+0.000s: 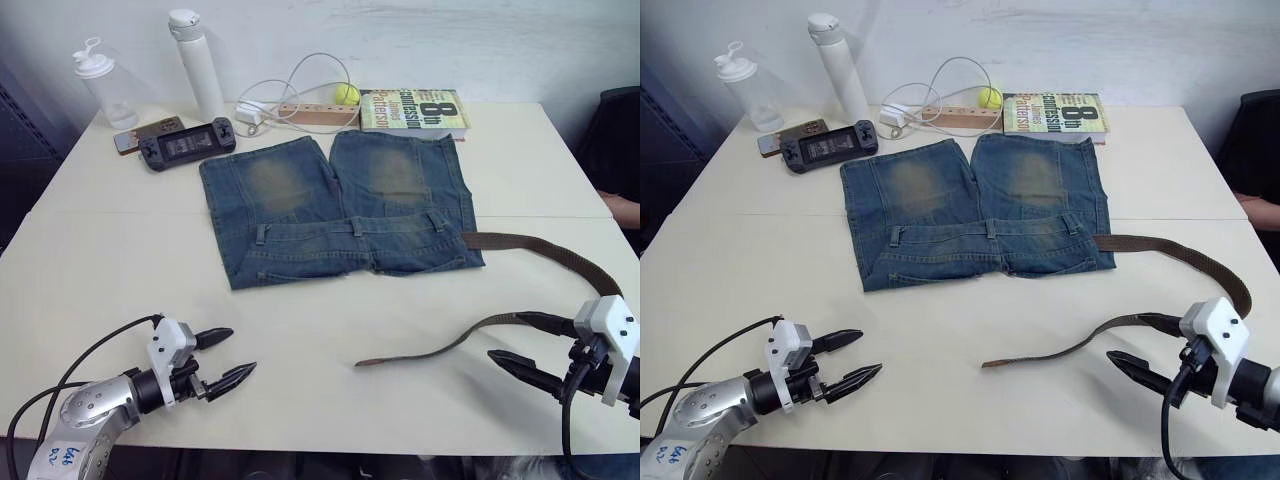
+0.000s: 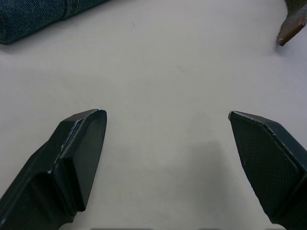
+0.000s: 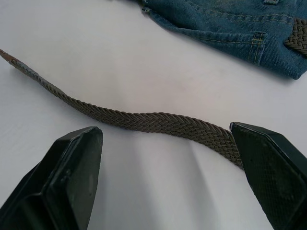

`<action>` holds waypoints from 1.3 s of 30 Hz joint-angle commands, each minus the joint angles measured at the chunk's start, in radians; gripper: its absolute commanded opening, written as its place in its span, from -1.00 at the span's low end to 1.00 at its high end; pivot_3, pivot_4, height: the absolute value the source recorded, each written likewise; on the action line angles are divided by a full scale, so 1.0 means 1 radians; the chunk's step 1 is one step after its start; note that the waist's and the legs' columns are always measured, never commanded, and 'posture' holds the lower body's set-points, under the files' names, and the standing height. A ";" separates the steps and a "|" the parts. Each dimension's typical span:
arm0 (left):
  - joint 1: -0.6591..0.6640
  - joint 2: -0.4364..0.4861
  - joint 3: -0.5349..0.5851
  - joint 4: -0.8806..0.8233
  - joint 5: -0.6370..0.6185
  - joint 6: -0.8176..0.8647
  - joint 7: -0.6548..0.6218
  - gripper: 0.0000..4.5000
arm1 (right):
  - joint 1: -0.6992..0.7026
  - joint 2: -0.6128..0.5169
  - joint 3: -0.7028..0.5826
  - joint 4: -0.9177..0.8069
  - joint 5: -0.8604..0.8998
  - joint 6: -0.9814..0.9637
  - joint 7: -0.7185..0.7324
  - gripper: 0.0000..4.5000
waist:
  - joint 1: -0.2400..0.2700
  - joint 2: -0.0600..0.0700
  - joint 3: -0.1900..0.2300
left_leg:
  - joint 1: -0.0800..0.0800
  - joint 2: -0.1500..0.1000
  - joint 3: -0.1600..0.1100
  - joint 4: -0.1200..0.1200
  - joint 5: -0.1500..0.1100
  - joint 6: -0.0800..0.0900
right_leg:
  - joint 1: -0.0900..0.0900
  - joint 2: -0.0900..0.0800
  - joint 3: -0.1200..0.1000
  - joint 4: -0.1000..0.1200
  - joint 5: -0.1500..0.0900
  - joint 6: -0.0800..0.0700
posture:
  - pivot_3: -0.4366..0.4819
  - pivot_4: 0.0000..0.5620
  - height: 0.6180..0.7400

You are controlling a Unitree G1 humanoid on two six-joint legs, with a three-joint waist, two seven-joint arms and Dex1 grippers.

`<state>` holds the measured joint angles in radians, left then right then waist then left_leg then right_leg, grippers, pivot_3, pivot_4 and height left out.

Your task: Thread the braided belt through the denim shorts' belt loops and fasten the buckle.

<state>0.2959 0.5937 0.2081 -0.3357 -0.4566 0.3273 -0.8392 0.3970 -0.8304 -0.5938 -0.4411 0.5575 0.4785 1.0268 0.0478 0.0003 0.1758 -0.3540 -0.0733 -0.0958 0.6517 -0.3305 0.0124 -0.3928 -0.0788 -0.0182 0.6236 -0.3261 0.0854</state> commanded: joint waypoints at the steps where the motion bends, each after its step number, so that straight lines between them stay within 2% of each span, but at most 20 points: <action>1: 0.018 0.031 -0.002 -0.031 -0.039 0.042 -0.039 0.98 | -0.019 -0.015 -0.015 0.010 0.006 -0.018 0.009 1.00 | 0.000 0.000 0.000 | 0.000 0.000 0.000 0.000 0.000 0.000 | 0.000 0.000 0.000 0.000 0.000 0.000 | -0.05 -0.47 0.90; 7: 0.007 0.013 0.001 -0.024 -0.065 0.031 -0.047 0.98 | -0.033 -0.020 -0.012 0.046 -0.001 -0.028 0.027 1.00 | -0.001 0.001 -0.001 | 0.000 0.000 0.000 0.000 0.000 0.000 | 0.000 0.000 0.000 0.000 0.000 0.000 | -0.05 -0.47 0.90; 11: -0.013 0.040 -0.005 -0.011 -0.066 0.025 -0.092 0.98 | -0.033 -0.037 -0.011 0.048 0.003 -0.023 0.048 1.00 | -0.001 0.001 -0.001 | 0.000 0.000 0.000 0.000 0.000 0.000 | 0.000 0.000 0.000 0.000 0.000 0.000 | -0.05 -0.47 0.90; 13: -0.039 0.125 -0.001 -0.027 -0.199 0.159 -0.224 0.98 | -0.035 -0.068 -0.012 0.027 0.012 -0.009 0.074 1.00 | -0.002 0.001 -0.001 | 0.000 0.000 0.000 0.000 0.000 0.000 | 0.000 0.000 0.000 0.000 0.000 0.000 | -0.05 -0.47 0.90; 15: -0.086 0.195 -0.006 -0.047 -0.276 0.226 -0.316 0.98 | -0.042 -0.108 -0.011 -0.013 0.029 0.016 0.096 1.00 | -0.004 0.002 -0.001 | 0.000 0.000 0.000 0.001 0.000 0.000 | 0.000 0.000 0.000 0.001 0.000 0.000 | -0.05 -0.47 0.90; 19: -0.207 0.290 -0.116 -0.068 -0.140 0.072 -0.451 0.98 | -0.069 -0.219 0.038 -0.106 0.035 0.066 0.137 1.00 | -0.007 0.003 -0.001 | 0.000 0.000 0.000 0.002 0.000 0.000 | 0.000 0.000 0.000 0.002 0.000 -0.001 | -0.05 -0.47 0.90; 21: -0.270 0.300 -0.148 -0.072 -0.141 0.060 -0.480 0.98 | -0.102 -0.253 0.068 -0.133 0.048 0.089 0.137 1.00 | -0.013 0.003 -0.001 | 0.000 0.000 0.000 0.000 0.000 0.000 | 0.000 0.000 0.000 0.000 0.000 -0.001 | -0.05 -0.47 0.90; 26: -0.392 0.304 -0.210 -0.060 -0.100 0.027 -0.510 0.98 | -0.214 -0.343 0.220 -0.191 -0.003 0.082 0.142 1.00 | -0.021 0.003 -0.001 | -0.002 0.000 0.000 0.001 0.000 0.000 | -0.001 0.000 -0.001 0.000 0.000 0.000 | -0.05 -0.47 0.90; 29: -0.400 0.295 -0.220 -0.060 -0.084 0.015 -0.497 0.98 | -0.300 -0.375 0.428 -0.171 -0.168 -0.011 0.123 1.00 | -0.027 0.003 -0.001 | -0.001 0.000 0.000 0.001 0.000 0.000 | -0.001 0.000 -0.001 0.001 0.000 0.000 | -0.05 -0.47 0.90; 32: -0.382 0.273 -0.227 -0.064 -0.051 -0.021 -0.464 0.98 | -0.372 -0.318 0.569 -0.130 -0.244 -0.043 0.087 1.00 | -0.026 0.001 0.000 | -0.002 0.000 0.000 0.002 0.000 0.000 | -0.002 0.000 -0.001 0.001 0.000 0.000 | -0.05 -0.47 0.90; 36: -0.329 0.254 -0.219 -0.068 -0.028 -0.062 -0.436 0.98 | -0.413 -0.254 0.664 -0.086 -0.300 -0.082 0.067 1.00 | -0.024 0.001 0.000 | -0.002 0.000 0.000 0.002 0.000 0.000 | -0.002 0.000 -0.001 0.001 0.000 0.000 | -0.05 -0.47 0.90; 39: -0.317 0.235 -0.203 -0.065 -0.031 -0.073 -0.409 1.00 | -0.432 -0.216 0.704 -0.052 -0.320 -0.091 0.062 0.62 | -0.022 0.001 0.001 | -0.002 0.000 0.000 0.004 0.000 0.000 | -0.002 0.000 -0.001 0.002 0.000 0.000 | -0.05 -0.47 0.90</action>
<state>-0.0260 0.8320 -0.0180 -0.3806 -0.4843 0.2730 -1.2614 -0.0258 -1.0513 0.1066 -0.4935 0.2502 0.4101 1.0910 0.0256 0.0011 0.1764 -0.3565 -0.0735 -0.0961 0.6562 -0.3303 0.0121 -0.3949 -0.0789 -0.0190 0.6259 -0.3262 0.0851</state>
